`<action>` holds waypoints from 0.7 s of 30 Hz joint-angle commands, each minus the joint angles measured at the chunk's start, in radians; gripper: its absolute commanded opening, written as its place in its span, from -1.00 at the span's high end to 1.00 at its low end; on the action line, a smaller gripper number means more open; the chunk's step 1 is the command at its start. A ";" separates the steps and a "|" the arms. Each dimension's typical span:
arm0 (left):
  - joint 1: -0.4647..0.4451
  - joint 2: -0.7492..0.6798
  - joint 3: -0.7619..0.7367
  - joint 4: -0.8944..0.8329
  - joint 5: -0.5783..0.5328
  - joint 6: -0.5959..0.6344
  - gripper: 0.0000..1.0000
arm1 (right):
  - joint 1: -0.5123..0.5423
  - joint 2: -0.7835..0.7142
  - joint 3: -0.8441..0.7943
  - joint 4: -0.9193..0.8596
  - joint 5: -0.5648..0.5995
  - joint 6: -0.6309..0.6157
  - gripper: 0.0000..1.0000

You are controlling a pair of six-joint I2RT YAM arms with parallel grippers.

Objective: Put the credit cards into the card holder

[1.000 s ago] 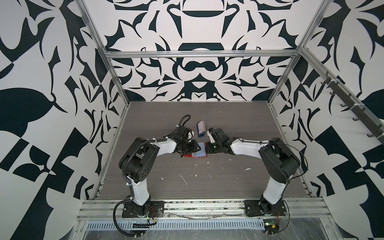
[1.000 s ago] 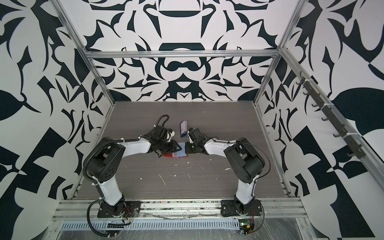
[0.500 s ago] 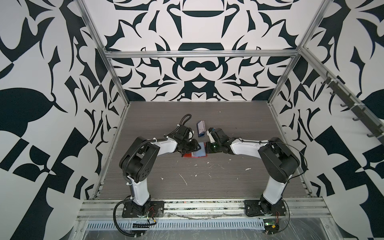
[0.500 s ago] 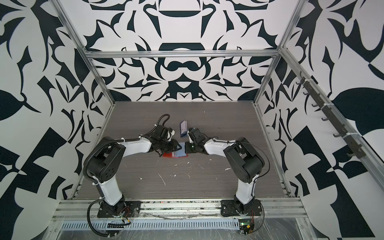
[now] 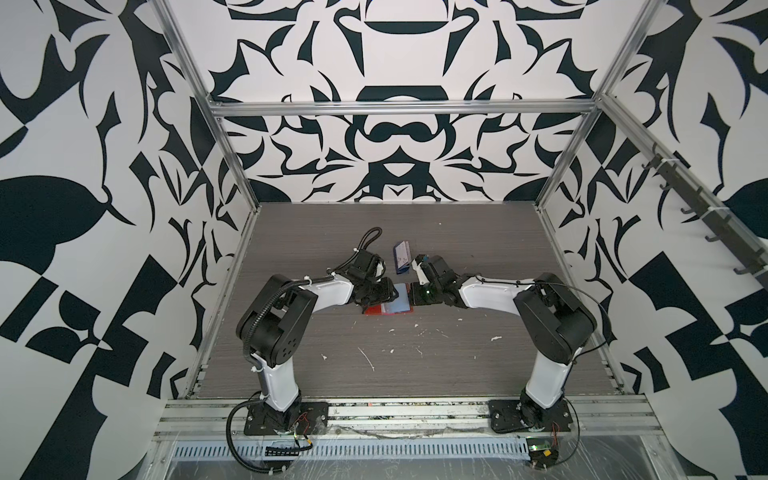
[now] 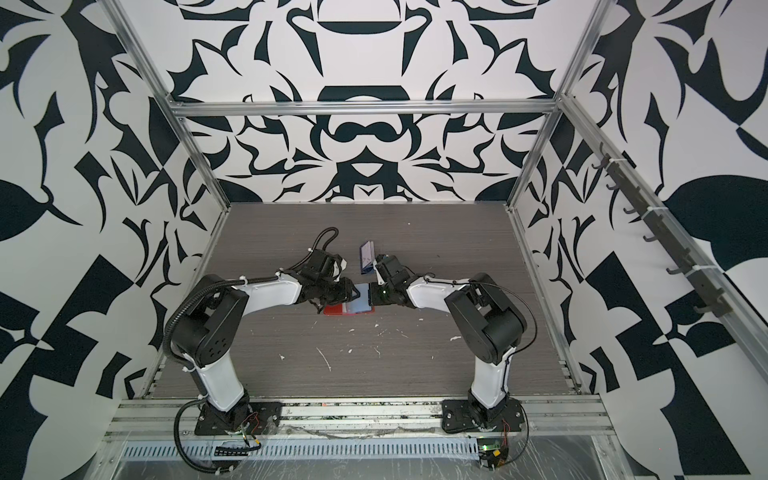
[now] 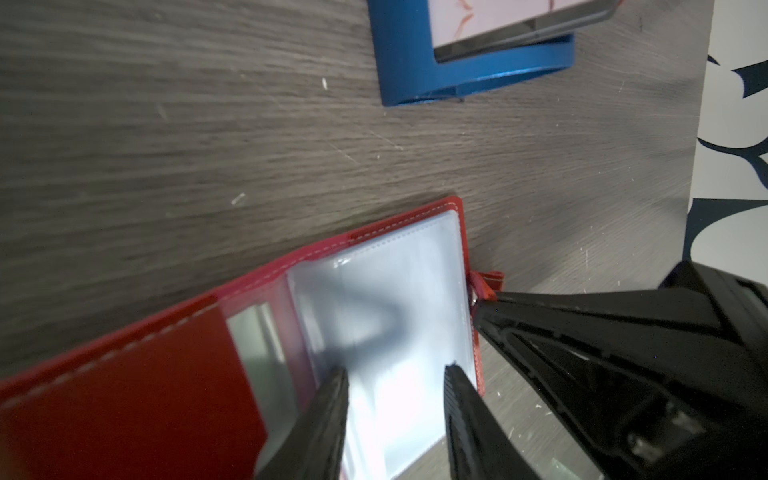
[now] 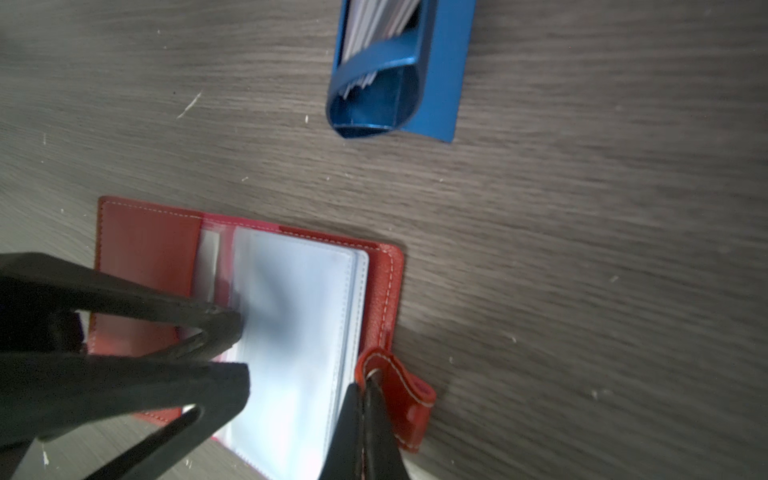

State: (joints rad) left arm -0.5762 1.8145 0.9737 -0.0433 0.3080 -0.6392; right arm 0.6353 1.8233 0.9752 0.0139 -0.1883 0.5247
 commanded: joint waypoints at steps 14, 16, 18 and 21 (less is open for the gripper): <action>-0.008 0.087 0.042 -0.021 0.043 -0.017 0.34 | 0.003 0.041 -0.004 0.001 -0.041 0.030 1.00; -0.008 0.081 0.040 -0.021 0.045 -0.017 0.50 | 0.003 0.026 -0.010 0.003 -0.032 0.029 1.00; -0.010 0.067 0.036 -0.022 0.039 -0.016 0.67 | 0.003 0.003 -0.016 0.000 -0.013 0.029 1.00; -0.010 0.050 0.036 -0.030 0.030 -0.007 0.94 | 0.003 -0.037 -0.023 -0.018 0.023 0.025 1.00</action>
State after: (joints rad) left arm -0.5793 1.8622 1.0092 -0.0391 0.3389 -0.6529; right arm 0.6308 1.8225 0.9691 0.0326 -0.1982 0.5476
